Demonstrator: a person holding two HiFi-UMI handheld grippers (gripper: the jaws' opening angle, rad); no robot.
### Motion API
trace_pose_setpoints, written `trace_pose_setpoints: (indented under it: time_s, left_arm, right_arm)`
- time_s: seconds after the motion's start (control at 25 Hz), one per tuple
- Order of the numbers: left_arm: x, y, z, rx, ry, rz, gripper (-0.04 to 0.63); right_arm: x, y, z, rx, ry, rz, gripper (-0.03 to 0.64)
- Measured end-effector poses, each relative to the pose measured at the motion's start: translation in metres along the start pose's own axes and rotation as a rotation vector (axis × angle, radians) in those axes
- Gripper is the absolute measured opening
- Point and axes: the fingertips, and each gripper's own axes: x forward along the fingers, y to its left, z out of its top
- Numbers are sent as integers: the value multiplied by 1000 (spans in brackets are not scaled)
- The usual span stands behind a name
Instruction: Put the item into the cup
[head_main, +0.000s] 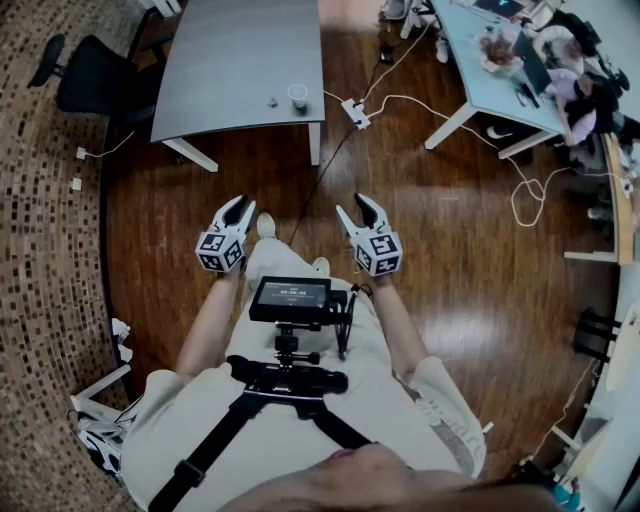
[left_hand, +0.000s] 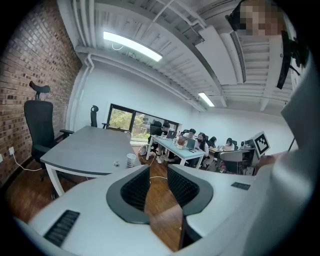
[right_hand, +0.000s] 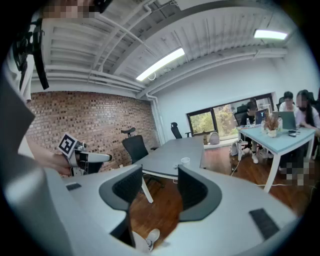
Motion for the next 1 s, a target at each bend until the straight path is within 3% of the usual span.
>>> trace_pose_setpoints:
  time_s: [0.2,0.56,1.0]
  left_arm:
    - [11,5,1,9,2,-4,114]
    - [101,89,29,0,74,-56,114]
    - [197,137,84,97,162,-188,114]
  right_arm:
    - [11,-4,-7,5,13,7,236]
    - [123,-34,29,26,28,-32,235]
    - [230,-66,73,43,25,-74,235]
